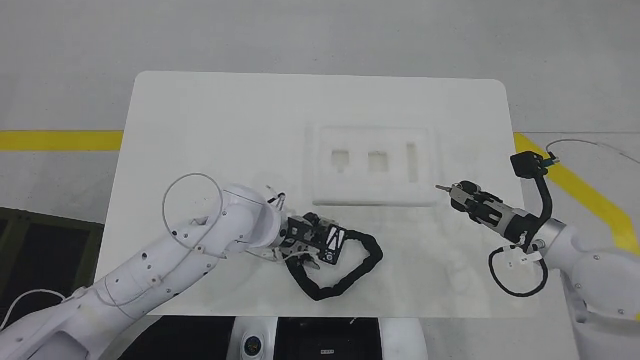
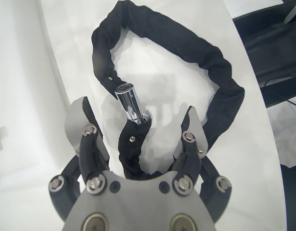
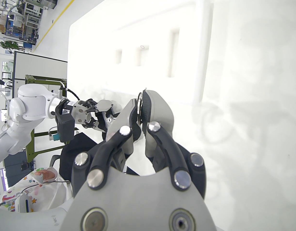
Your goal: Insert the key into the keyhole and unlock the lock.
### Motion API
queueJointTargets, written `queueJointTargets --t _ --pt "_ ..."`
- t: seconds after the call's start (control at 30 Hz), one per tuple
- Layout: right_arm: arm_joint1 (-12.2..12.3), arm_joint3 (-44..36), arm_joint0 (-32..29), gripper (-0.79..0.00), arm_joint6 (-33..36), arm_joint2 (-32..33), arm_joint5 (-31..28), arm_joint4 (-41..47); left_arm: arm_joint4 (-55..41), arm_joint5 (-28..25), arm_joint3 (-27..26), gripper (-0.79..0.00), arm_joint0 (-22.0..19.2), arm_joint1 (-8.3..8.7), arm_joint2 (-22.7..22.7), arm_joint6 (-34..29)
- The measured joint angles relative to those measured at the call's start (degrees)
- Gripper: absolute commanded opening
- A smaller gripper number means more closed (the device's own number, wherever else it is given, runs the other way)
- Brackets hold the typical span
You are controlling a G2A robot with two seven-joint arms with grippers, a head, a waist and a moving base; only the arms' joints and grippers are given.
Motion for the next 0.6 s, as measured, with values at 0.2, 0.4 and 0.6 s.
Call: queueJointTargets --t 0.2,0.4,0.6 --pt "0.0 0.0 0.0 -0.785 0.0 0.0 0.0 0.0 -1.75 0.67 0.54 -0.274 -0.43 -0.75 0.55 -2.62" --pt "0.0 0.0 0.0 -0.785 0.0 0.0 0.0 0.0 -2.76 1.3 0.55 -0.406 -0.31 -1.04 0.33 -4.75" --pt "0.0 0.0 0.0 -0.785 0.0 0.0 0.0 0.0 -3.78 1.98 0.38 -0.462 0.13 -1.17 -0.18 -6.13"
